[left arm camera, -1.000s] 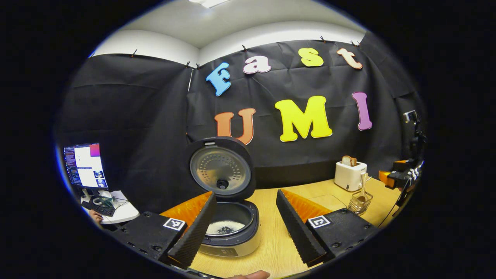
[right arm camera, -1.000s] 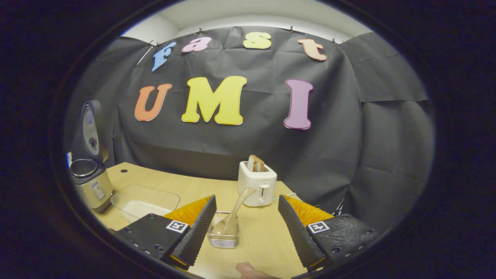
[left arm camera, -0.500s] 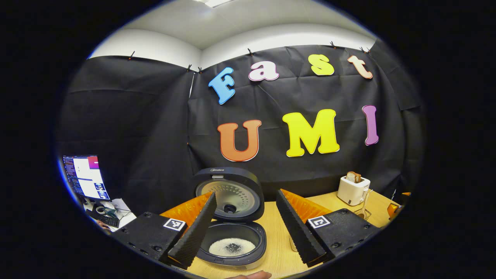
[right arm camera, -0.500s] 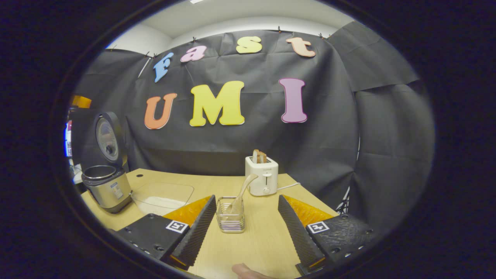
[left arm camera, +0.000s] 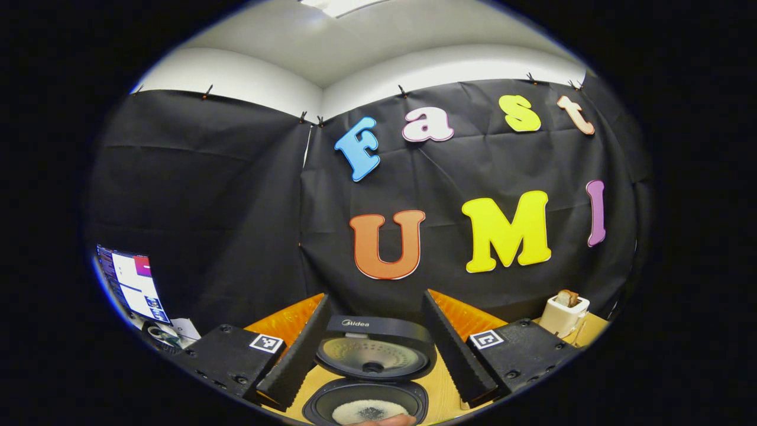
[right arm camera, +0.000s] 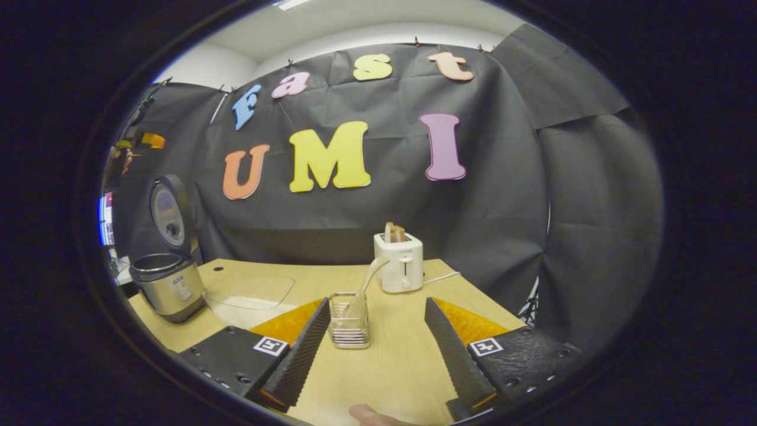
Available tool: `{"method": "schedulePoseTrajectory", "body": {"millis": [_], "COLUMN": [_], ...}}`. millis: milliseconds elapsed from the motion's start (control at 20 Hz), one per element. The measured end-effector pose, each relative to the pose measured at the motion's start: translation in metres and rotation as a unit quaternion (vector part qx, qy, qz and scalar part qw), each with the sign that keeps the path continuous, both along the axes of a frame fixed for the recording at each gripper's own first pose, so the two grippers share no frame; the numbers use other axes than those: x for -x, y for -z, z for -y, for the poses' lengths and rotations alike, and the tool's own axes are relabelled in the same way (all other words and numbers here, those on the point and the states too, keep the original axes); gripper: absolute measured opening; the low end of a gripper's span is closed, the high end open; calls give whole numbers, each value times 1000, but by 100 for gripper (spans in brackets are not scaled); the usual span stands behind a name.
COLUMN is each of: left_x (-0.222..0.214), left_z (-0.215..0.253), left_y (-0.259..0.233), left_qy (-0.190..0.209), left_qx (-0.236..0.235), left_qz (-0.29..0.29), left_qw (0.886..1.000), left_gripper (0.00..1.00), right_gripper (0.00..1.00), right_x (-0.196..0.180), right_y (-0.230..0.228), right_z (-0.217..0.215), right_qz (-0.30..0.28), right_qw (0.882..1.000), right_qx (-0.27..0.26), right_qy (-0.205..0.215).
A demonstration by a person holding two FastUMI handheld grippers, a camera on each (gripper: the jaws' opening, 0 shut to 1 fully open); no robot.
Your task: Close the left gripper, press the button to open the rice cooker; take a wooden spoon from the chopstick holder with the right hand, scoop a spoonful of rice and pour it into the rice cooker, then put the wooden spoon back into the chopstick holder.
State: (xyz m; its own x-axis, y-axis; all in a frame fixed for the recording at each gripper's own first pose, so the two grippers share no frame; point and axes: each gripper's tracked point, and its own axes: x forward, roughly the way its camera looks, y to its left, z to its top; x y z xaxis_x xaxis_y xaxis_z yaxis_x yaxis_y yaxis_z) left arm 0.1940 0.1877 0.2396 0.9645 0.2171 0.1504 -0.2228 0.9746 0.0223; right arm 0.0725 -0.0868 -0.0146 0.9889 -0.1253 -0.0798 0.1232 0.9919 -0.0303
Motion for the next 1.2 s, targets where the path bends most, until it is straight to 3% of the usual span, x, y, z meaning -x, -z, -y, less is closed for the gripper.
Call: {"method": "schedulePoseTrajectory", "body": {"millis": [150, 200, 400, 450, 500, 650, 1050, 1150, 1200], "left_x": [-32, -41, -74, -83, -89, -105, -126, -121, -120], "left_z": [-7, -15, -34, -35, -41, -52, -60, -55, -55], "left_y": [5, 7, 9, 11, 14, 25, 54, 53, 53], "left_qy": [7, -1, -8, -3, -4, 0, 18, 28, 29], "left_qx": [-3, -3, -14, -15, -11, 9, 25, 30, 28], "left_qz": [-1, -1, 8, 6, 3, -6, -29, -32, -29], "left_qw": [1000, 1000, 1000, 1000, 1000, 1000, 999, 999, 999], "left_gripper": [100, 95, 98, 99, 98, 98, 99, 100, 100], "right_gripper": [96, 95, 92, 96, 92, 92, 92, 96, 92], "right_x": [1, 2, 5, 5, 5, 6, 10, 11, 12], "right_y": [-2, -5, -6, -6, -7, -8, -13, -14, -15], "right_z": [15, 18, 21, 22, 22, 21, 13, 10, 9], "right_qz": [4, 7, 9, 10, 12, 14, 23, 24, 23], "right_qw": [1000, 1000, 1000, 1000, 1000, 1000, 1000, 1000, 1000], "right_qx": [1, -2, -12, -9, -8, -12, -2, 4, 3], "right_qy": [13, 16, 17, 17, 18, 15, 11, 9, 7]}}
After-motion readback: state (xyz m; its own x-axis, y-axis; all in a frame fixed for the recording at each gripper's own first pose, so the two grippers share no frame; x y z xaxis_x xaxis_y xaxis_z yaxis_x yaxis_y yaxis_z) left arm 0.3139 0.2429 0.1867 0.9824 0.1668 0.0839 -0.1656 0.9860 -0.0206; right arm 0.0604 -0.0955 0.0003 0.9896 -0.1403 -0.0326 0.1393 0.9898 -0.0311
